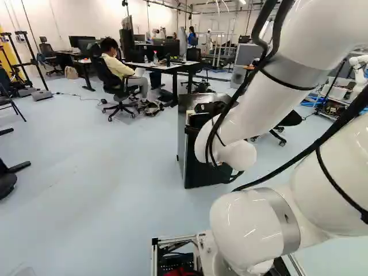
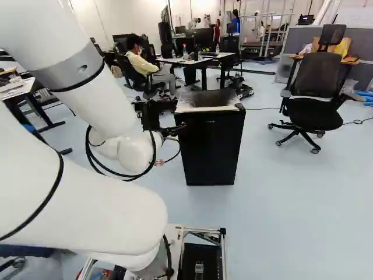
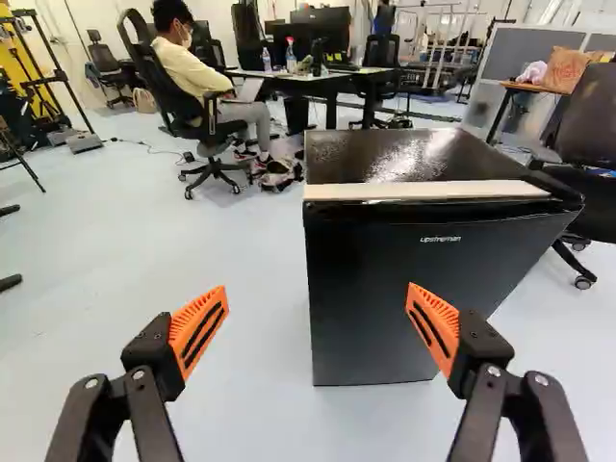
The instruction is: Grab a drink from the fridge
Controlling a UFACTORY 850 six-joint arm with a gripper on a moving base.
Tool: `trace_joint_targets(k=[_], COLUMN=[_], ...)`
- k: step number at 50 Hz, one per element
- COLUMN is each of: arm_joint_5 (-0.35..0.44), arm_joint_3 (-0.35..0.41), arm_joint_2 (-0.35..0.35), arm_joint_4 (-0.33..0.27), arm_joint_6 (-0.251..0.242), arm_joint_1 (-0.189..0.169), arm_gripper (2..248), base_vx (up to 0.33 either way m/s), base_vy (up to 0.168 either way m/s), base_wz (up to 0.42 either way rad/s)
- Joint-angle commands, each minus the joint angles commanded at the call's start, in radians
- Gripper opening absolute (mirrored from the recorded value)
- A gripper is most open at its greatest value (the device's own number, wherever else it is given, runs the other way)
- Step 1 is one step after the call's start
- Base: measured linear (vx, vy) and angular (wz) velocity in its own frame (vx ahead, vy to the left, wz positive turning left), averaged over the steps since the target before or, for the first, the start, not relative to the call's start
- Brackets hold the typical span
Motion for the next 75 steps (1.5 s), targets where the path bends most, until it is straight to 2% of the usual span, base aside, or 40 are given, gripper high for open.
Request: trace_joint_targets(k=[31, 75], arm_joint_5=[0.014, 0.099], arm_joint_3=[-0.030, -0.128], arm_joint_2=[-0.034, -0.157], arm_joint_4=[0.126, 0.382], arm_joint_6=[0.000, 0.000], arm_joint_1=[0.116, 0.280], arm_gripper=[247, 247], base_vx=[0.000, 0.000], base_vy=[0.000, 0.000], base_wz=[0.000, 0.000])
